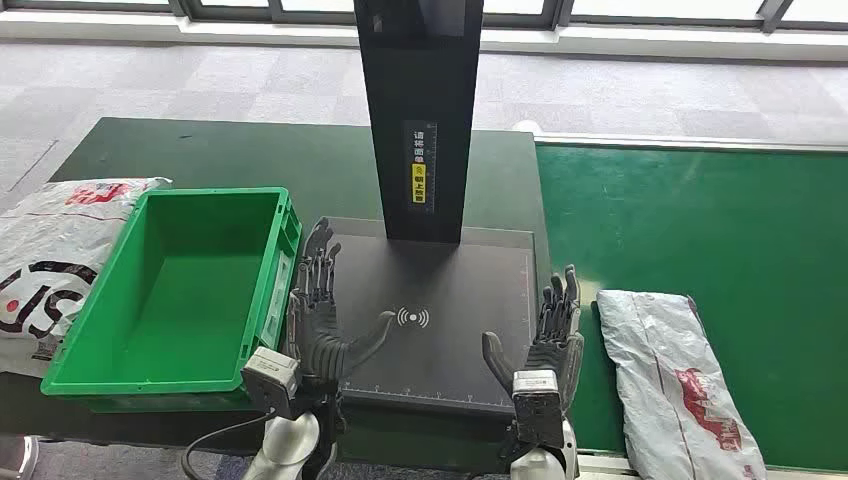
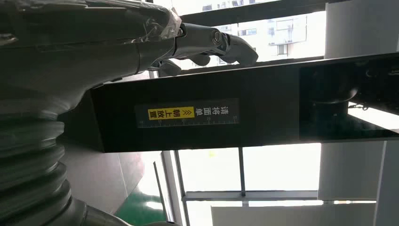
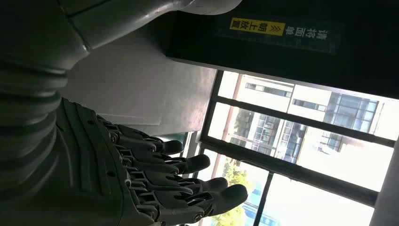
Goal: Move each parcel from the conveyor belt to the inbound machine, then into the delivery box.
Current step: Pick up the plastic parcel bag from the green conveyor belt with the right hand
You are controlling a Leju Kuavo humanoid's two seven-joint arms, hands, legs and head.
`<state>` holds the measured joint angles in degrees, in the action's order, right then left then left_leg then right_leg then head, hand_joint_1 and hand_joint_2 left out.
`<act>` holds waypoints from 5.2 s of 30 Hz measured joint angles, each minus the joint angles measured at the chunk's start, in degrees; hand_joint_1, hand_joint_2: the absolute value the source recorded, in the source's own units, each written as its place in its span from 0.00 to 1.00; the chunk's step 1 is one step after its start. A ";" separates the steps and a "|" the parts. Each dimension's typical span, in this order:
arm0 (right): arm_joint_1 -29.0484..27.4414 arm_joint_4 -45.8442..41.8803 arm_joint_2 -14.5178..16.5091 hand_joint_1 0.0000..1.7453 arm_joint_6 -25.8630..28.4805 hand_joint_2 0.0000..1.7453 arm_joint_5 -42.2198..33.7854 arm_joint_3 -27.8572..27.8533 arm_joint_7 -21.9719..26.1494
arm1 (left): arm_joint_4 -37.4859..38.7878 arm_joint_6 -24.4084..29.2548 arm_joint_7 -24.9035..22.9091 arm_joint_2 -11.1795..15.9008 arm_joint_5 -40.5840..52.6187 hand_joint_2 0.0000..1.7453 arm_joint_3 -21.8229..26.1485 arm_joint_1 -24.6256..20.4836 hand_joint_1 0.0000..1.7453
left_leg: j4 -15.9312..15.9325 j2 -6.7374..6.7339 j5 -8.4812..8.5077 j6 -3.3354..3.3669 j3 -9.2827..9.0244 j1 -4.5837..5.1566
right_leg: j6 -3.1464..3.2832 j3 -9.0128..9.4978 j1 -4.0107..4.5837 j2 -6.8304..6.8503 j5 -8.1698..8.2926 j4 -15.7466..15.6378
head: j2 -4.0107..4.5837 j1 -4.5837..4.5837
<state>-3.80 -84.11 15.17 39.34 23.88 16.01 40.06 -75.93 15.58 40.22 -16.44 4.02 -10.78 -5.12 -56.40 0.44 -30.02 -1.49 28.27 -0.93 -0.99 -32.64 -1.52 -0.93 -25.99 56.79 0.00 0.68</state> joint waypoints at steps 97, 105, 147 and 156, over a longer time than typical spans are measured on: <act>9.21 22.84 1.71 0.00 -0.13 1.00 45.54 -44.93 -30.30 | -4.21 1.11 0.00 0.02 -0.21 1.00 2.77 2.10 0.00 | 0.00 0.14 0.00 0.01 0.02 0.01 | -0.01 0.10 -0.02 0.12 -0.01 -0.02 | 0.00 0.00; 9.43 23.31 1.65 0.00 -0.16 1.00 45.57 -44.93 -30.43 | -4.32 1.11 0.00 0.02 -0.21 1.00 3.09 2.21 0.00 | 0.00 0.14 0.00 0.01 0.02 0.02 | -0.01 0.10 -0.02 0.12 -0.01 -0.02 | 0.00 -0.01; 12.05 28.36 -1.03 1.00 -8.20 1.00 46.92 -48.69 -43.04 | -7.32 1.42 -0.28 0.07 -0.61 1.00 3.26 4.13 0.00 | 0.00 0.10 -0.05 0.06 -0.30 -0.01 | -0.03 0.41 0.02 0.08 -0.03 -0.07 | 0.00 0.00; 7.81 17.46 1.91 1.00 0.75 1.00 38.94 -46.99 -27.12 | -7.32 1.88 -0.13 0.07 -0.61 1.00 3.26 4.28 0.00 | 0.00 0.17 -0.05 0.06 -0.17 0.00 | -0.03 0.29 0.00 0.12 -0.03 -0.04 | 0.00 -0.01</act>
<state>4.01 -66.65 17.08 40.09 62.81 -30.98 12.94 -83.25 17.46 40.08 -16.37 3.41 -7.52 -0.83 -56.40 0.61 -30.07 -1.43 28.10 -0.94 -1.02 -32.35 -1.52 -0.80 -26.02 56.75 0.00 0.67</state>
